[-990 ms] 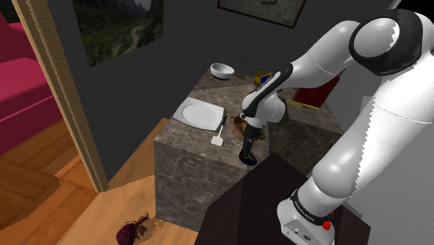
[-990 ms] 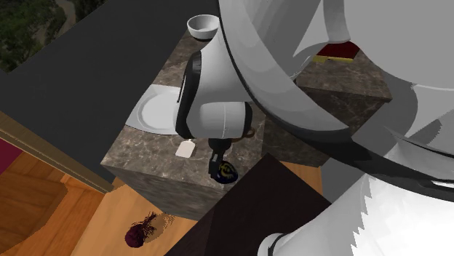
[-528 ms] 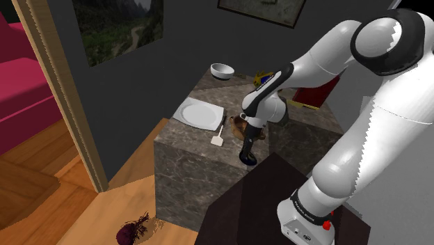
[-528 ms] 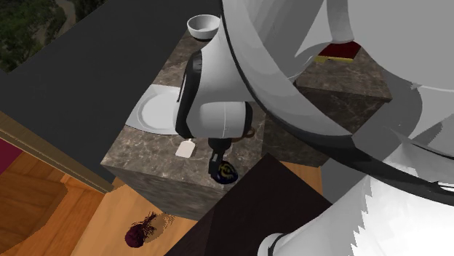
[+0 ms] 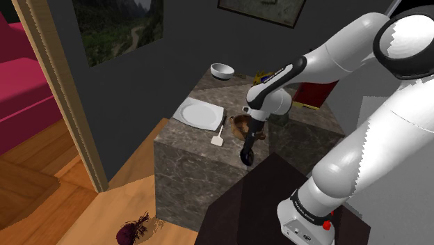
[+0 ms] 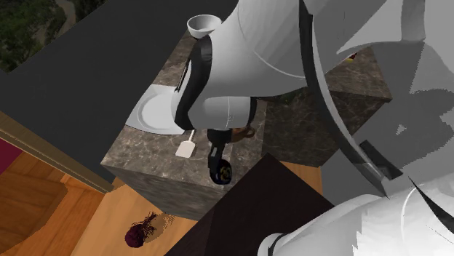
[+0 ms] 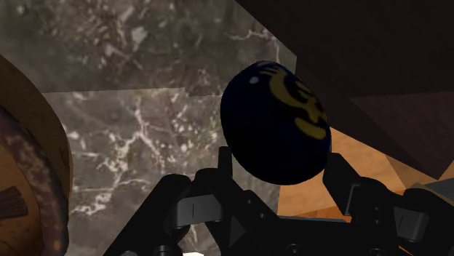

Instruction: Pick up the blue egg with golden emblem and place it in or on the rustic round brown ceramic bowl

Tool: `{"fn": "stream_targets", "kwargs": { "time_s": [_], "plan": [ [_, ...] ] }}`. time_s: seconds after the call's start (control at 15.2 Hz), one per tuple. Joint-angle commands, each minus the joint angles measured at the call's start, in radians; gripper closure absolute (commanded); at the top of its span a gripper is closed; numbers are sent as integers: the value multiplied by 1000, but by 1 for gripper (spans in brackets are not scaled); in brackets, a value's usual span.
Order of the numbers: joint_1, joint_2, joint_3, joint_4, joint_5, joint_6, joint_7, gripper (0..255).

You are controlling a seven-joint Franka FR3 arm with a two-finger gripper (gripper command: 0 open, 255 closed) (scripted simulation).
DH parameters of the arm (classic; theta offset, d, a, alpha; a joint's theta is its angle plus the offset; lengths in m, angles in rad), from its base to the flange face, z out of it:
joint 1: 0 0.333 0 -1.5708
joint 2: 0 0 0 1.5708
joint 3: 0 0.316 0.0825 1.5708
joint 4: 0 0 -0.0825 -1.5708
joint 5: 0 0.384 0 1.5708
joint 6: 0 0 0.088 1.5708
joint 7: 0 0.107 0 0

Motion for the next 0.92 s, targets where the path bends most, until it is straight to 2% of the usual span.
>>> {"fn": "stream_targets", "kwargs": {
  "time_s": [0.0, 0.86],
  "plan": [
    [-3, -32, -3, -2, -16, -30, 14, 255],
    [-20, -215, -6, 29, -85, -234, 94, 255]
  ]
}}
